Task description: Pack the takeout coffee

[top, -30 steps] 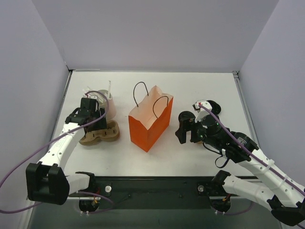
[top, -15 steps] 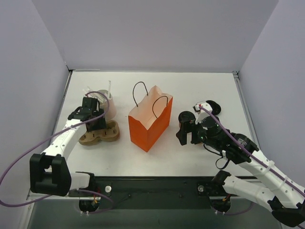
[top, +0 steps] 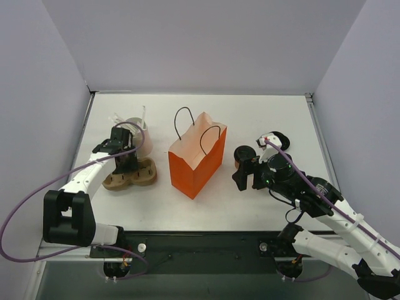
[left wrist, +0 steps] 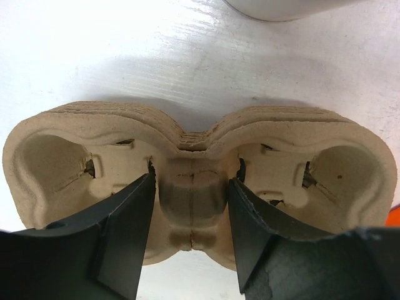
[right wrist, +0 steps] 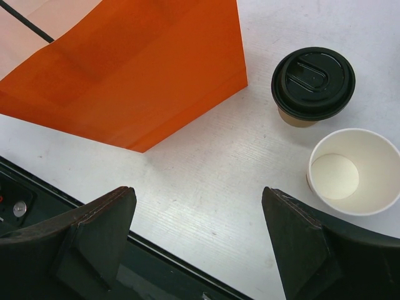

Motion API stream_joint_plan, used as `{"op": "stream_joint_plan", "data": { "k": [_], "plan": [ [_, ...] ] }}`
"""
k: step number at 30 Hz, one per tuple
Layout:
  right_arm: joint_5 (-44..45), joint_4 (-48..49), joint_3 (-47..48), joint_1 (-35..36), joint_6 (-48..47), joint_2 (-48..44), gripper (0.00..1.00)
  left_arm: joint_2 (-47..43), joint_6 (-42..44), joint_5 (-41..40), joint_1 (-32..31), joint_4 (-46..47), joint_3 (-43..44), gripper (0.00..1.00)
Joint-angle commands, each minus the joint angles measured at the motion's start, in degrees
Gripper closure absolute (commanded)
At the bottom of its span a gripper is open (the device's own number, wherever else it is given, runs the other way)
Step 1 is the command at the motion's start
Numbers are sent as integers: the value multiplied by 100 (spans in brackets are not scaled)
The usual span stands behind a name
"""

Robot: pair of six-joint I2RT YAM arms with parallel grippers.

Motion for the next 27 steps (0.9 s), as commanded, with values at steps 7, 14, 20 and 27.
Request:
{"op": "stream_joint_plan", "data": {
  "k": [7, 14, 20, 27],
  "plan": [
    [57, -45, -5, 26, 94, -65, 14, -236, -56, -64, 54, -42, 211, 46],
    [48, -54, 39, 26, 103, -48, 15, -491, -83, -231, 54, -341, 500, 50],
    [39, -54, 13, 26, 130, -57, 14, -535, -153, -310, 63, -570, 659, 50],
    [13, -63, 12, 35, 165, -118, 14, -544, -179, -196, 54, -553, 387, 51]
  ]
}}
